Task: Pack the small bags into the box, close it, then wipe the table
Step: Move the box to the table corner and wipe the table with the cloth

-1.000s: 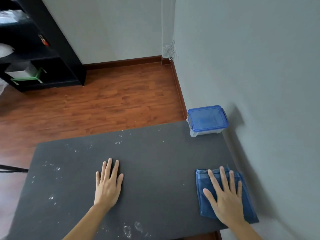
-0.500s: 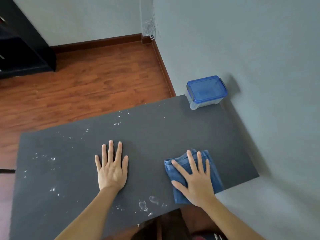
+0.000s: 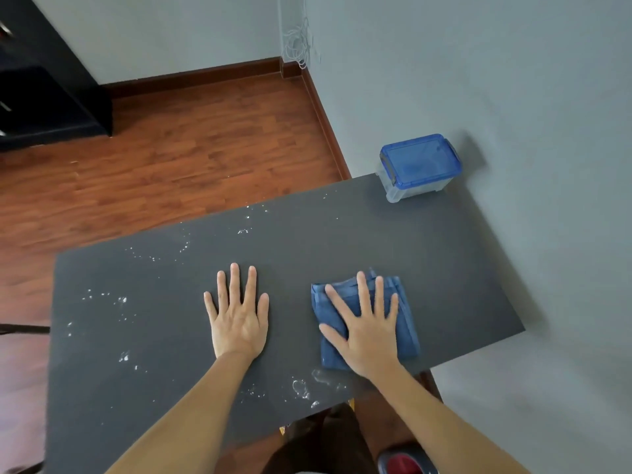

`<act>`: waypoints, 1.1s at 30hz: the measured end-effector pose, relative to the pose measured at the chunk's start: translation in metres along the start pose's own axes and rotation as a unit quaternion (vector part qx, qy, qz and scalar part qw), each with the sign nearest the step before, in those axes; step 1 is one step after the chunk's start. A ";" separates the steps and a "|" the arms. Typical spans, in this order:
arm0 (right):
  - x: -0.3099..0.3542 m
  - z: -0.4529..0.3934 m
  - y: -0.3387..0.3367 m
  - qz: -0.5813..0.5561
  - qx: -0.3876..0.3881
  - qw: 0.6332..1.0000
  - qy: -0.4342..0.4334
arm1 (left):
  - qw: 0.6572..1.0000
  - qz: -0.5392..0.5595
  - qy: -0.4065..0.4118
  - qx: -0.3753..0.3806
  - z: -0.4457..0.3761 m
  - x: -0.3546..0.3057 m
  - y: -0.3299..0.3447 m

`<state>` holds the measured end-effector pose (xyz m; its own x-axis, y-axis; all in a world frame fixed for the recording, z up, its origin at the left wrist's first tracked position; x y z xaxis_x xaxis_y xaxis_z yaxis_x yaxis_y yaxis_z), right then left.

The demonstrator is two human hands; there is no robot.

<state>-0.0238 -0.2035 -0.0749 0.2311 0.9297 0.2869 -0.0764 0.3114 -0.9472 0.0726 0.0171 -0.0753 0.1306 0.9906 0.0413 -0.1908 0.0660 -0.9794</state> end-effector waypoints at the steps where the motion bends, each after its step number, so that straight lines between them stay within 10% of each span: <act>1: -0.017 0.019 0.000 0.008 0.002 1.000 -0.023 | 1.000 -0.003 0.000 0.000 0.000 0.001 0.000; 9: -0.082 -0.030 -0.051 -0.079 -0.082 0.937 0.331 | 1.000 0.000 -0.012 -0.008 -0.002 -0.002 0.000; 18: 0.012 -0.031 -0.004 -0.005 0.022 0.997 -0.068 | 1.000 -0.001 -0.018 -0.001 0.002 -0.003 -0.004; 28: 0.048 -0.234 -0.038 -0.050 0.031 0.998 0.037 | 1.000 0.002 -0.016 -0.005 0.002 -0.003 -0.003; 33: 0.038 -0.208 -0.032 -0.032 0.032 0.999 -0.008 | 1.000 -0.006 -0.018 -0.001 0.001 -0.003 -0.004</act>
<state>0.1888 -0.2189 -0.0629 0.2211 0.9102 0.3502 -0.1236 0.3823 -0.9157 0.0716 0.0144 -0.0717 0.0973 0.9934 0.0601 -0.1869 0.0776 -0.9793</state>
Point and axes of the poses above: each hand's wrist, its own z-axis away from the middle knuckle, its own y-axis out of the palm, x = y × z, the point moved 1 cm from there along -z, towards the middle knuckle, and after that the axes turned 12 degrees about -z, right-handed, at the moved point
